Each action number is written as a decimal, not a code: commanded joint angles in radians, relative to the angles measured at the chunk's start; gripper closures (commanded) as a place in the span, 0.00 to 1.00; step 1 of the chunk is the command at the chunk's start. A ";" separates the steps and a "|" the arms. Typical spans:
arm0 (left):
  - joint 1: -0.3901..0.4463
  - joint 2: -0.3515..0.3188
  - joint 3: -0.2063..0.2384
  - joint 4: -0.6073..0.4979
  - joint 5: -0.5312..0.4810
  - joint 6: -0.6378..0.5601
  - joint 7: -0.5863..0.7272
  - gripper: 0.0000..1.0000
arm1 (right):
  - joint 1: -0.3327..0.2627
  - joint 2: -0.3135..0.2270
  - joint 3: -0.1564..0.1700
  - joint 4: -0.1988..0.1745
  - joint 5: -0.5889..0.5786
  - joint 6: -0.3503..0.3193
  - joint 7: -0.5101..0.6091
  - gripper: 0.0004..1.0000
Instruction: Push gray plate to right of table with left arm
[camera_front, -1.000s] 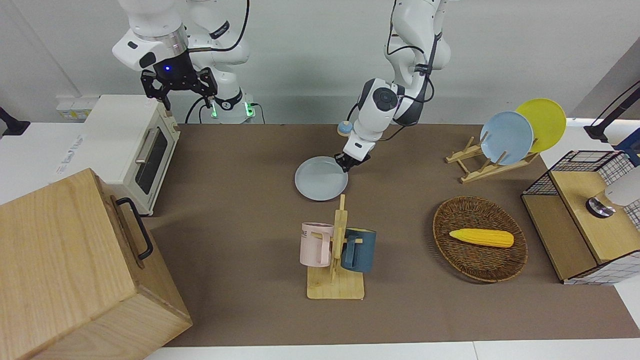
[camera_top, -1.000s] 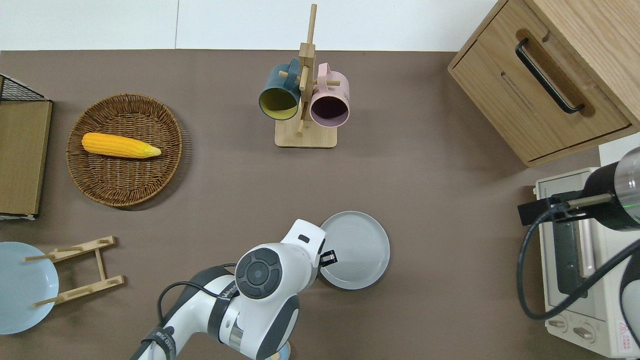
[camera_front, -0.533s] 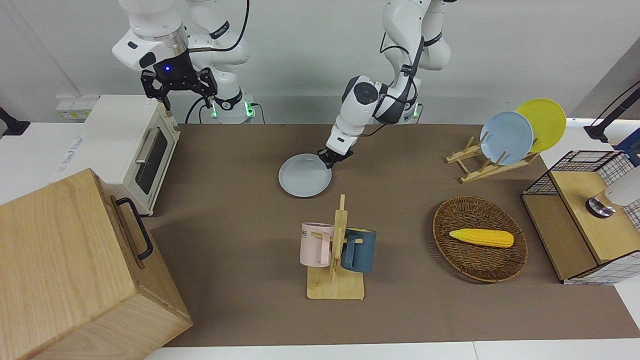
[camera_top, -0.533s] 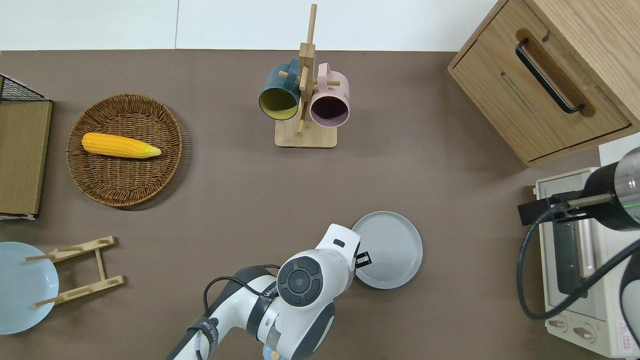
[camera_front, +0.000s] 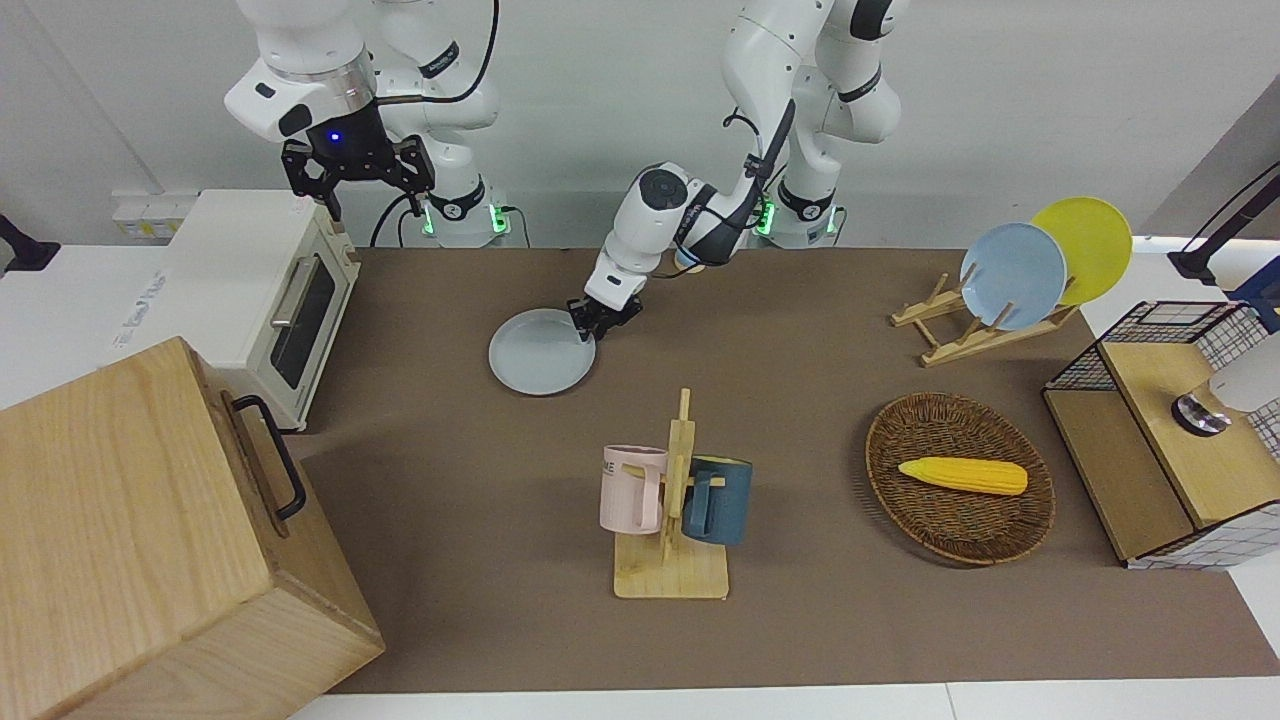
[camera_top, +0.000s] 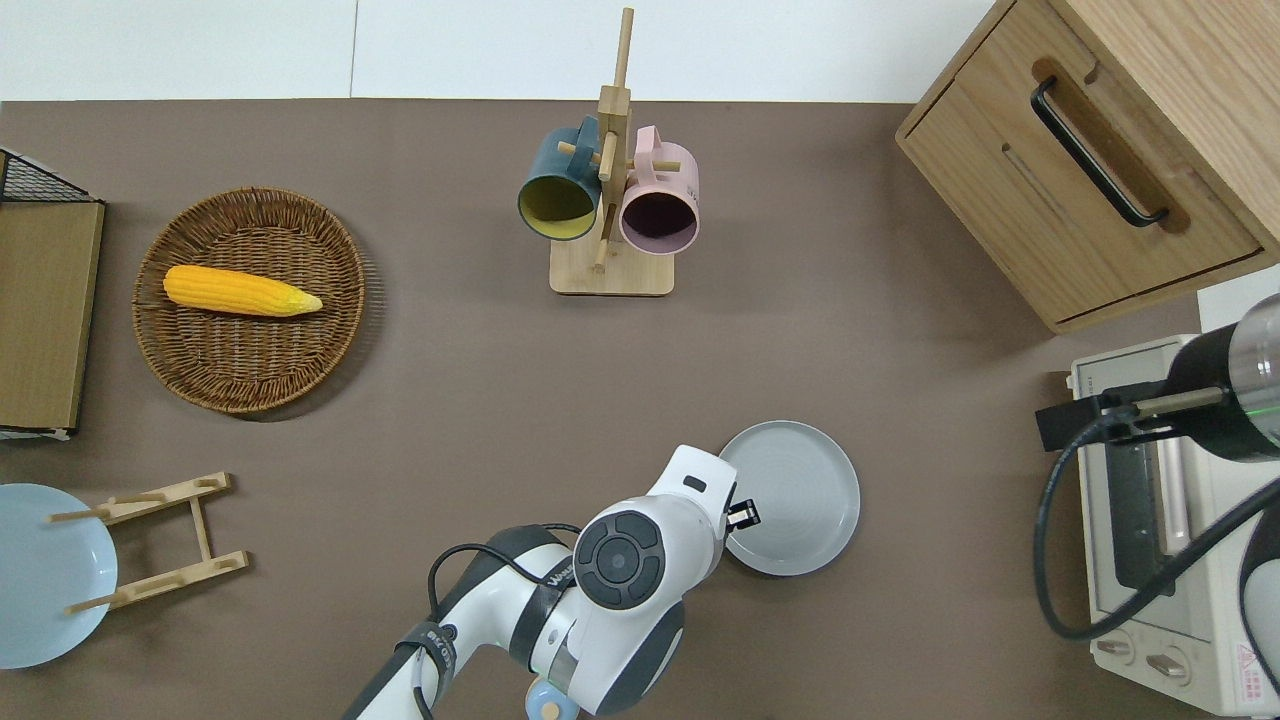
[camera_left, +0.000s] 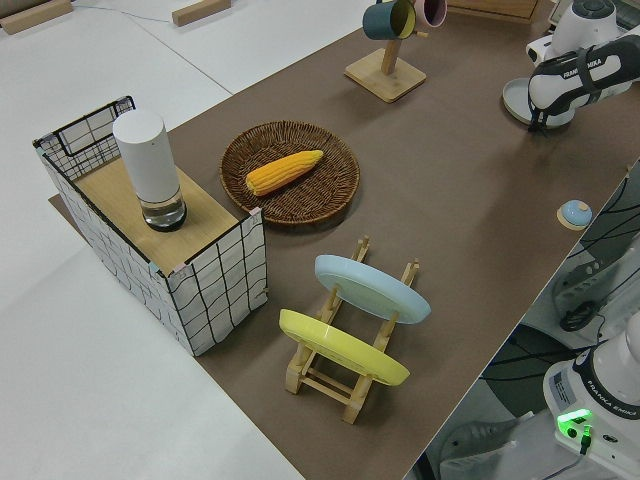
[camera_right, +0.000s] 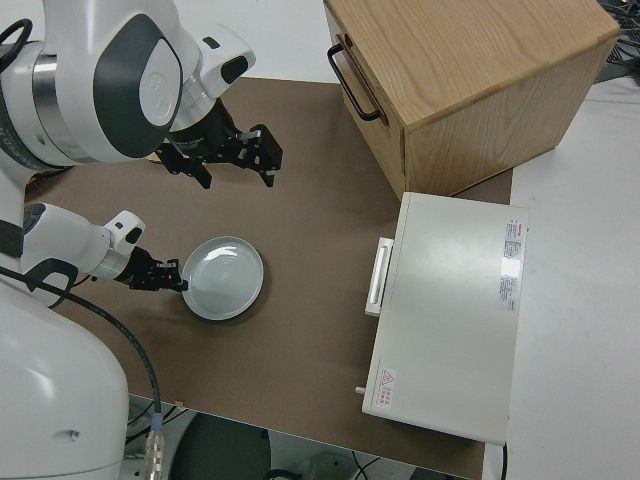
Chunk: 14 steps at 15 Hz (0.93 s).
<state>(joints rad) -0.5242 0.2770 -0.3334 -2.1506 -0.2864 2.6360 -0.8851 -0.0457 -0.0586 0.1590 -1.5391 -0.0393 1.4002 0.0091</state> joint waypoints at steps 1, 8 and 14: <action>-0.005 -0.004 0.019 0.015 0.066 -0.010 -0.040 0.01 | -0.008 -0.010 0.005 -0.004 0.001 -0.012 -0.008 0.00; 0.076 -0.140 0.045 0.031 0.243 -0.258 0.014 0.00 | -0.008 -0.010 0.005 -0.004 0.001 -0.012 -0.008 0.00; 0.341 -0.274 0.045 0.064 0.237 -0.503 0.406 0.00 | -0.008 -0.010 0.005 -0.004 0.001 -0.012 -0.008 0.00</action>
<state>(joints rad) -0.2910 0.0603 -0.2807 -2.0941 -0.0630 2.2287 -0.6335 -0.0457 -0.0586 0.1590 -1.5391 -0.0393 1.4002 0.0091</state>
